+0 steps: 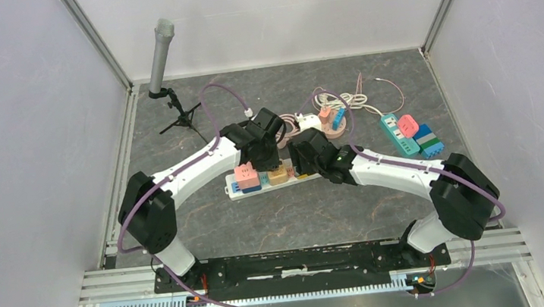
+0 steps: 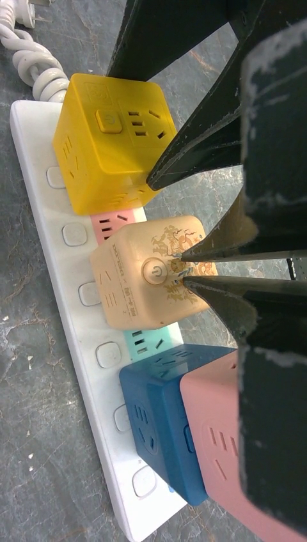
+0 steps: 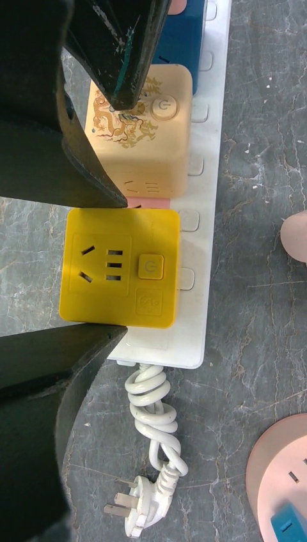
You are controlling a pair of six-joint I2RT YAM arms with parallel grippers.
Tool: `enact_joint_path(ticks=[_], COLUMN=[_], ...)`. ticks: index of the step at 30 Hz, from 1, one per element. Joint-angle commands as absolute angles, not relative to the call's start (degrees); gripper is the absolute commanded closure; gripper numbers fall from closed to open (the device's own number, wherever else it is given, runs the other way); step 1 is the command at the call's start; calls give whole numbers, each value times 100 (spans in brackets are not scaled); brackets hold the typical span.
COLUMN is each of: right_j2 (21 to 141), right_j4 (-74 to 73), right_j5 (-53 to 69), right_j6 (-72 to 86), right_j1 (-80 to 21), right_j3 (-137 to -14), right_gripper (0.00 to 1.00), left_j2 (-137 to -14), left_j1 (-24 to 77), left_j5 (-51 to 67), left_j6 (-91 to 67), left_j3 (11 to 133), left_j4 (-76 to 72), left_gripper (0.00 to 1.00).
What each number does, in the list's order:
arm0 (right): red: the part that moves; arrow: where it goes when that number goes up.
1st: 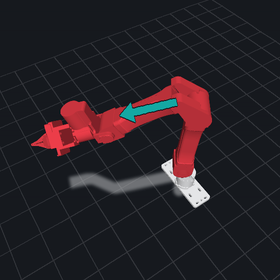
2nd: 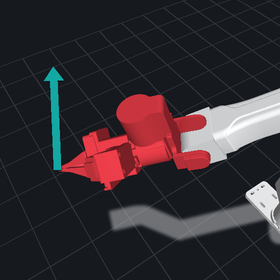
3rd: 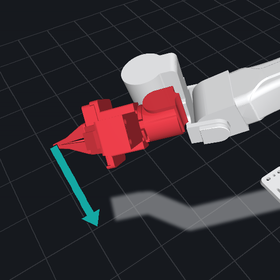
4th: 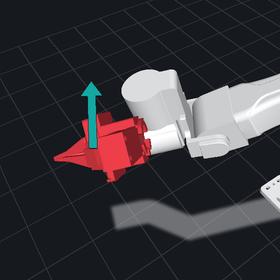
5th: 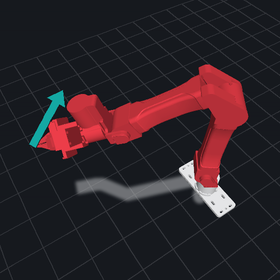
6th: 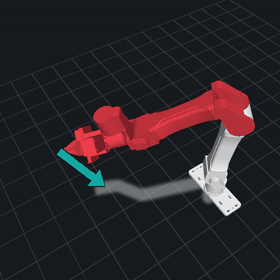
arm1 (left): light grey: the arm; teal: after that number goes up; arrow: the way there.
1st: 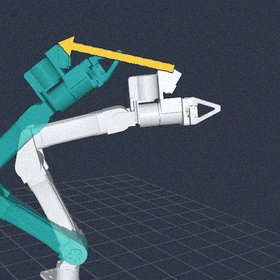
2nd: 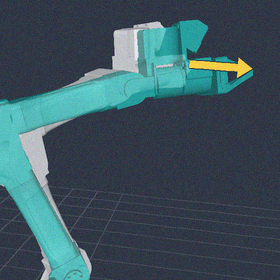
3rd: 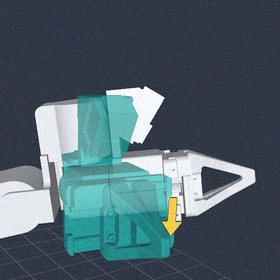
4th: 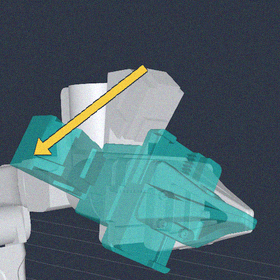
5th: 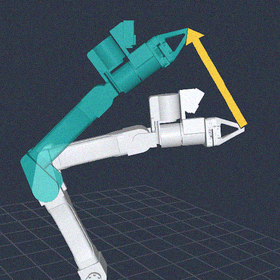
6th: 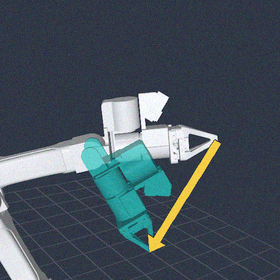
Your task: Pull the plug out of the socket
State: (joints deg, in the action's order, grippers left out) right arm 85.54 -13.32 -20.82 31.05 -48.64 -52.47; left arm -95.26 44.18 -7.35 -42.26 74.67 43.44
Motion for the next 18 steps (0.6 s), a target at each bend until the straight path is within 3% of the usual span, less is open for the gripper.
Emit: enact_joint_path(ticks=[1, 11, 18], right_j2=[8241, 7986, 8140], right_j4=[-931, -190, -540], right_j5=[-2030, -960, -2098], right_j6=[3093, 3283, 2866], right_j1=[-4869, -4544, -5104], right_j3=[-5427, -5046, -5156], right_gripper=[98, 100, 100], left_j2=[-9748, -9828, -9920], left_j1=[4470, 4623, 4627], left_j5=[-1012, -1281, -1256], left_j6=[-4267, -4324, -4289], left_j3=[7414, 6454, 6376], left_j4=[4625, 4275, 4219], left_gripper=[80, 89, 89])
